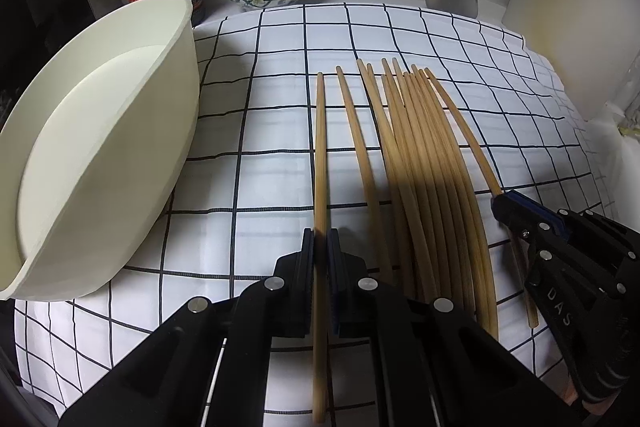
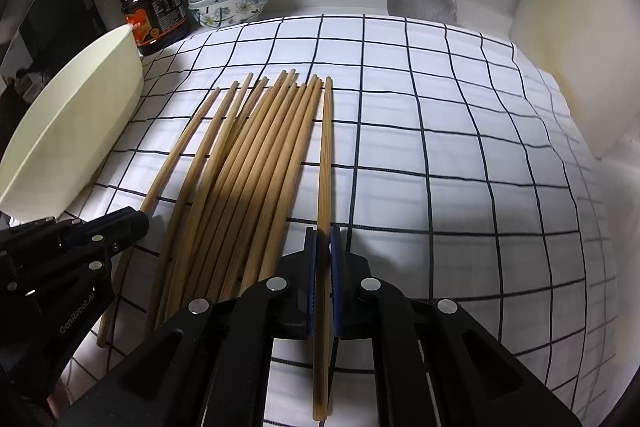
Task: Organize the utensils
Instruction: 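Close the left gripper on one wooden chopstick while the right gripper grasps another, then carry both held chopsticks over the white bowl and lower them inside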
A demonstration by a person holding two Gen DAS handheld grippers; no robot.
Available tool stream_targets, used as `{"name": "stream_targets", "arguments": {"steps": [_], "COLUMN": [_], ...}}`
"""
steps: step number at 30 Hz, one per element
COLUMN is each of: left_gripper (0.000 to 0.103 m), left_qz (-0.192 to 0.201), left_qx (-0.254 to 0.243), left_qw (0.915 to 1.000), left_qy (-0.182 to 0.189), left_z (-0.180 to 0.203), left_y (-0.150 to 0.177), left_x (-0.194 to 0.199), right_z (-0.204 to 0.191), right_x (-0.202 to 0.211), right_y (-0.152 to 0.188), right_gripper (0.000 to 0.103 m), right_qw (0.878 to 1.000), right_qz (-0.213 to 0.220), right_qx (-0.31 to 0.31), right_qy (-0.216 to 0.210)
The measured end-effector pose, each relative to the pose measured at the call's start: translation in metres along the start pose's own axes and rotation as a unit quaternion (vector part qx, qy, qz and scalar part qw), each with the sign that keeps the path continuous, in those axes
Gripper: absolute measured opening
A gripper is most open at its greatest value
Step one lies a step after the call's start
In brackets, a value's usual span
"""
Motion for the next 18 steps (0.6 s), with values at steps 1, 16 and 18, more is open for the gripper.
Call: {"name": "stream_targets", "arguments": {"steps": [1, 16, 18], "left_gripper": [0.007, 0.007, 0.007], "left_qz": [0.000, 0.028, 0.037], "left_qx": [0.000, -0.002, -0.001], "left_qw": [1.0000, 0.9986, 0.9981], "left_qy": [0.001, 0.044, 0.050], "left_z": [0.000, 0.003, 0.000], "left_y": [-0.001, -0.031, -0.037], "left_x": [0.002, 0.063, 0.075], "right_z": [0.001, 0.008, 0.004], "right_x": [0.001, 0.056, 0.067], "right_y": [0.000, -0.019, -0.028], "right_gripper": [0.006, 0.006, 0.006], "right_qw": [1.000, 0.999, 0.999], "right_qz": [0.000, 0.030, 0.038], "right_qx": [-0.003, -0.032, -0.028], "right_qy": [-0.001, 0.007, 0.009]}}
Point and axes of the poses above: each gripper's, at about its wrist camera, not at the fingertips, and x roughly against the way its jaws point, z to its right, y to its underside, the point moved 6 cm from there along -x, roughly the way its jaws point, and after that the axes turned 15 degrees about x, right-handed, at the moved point
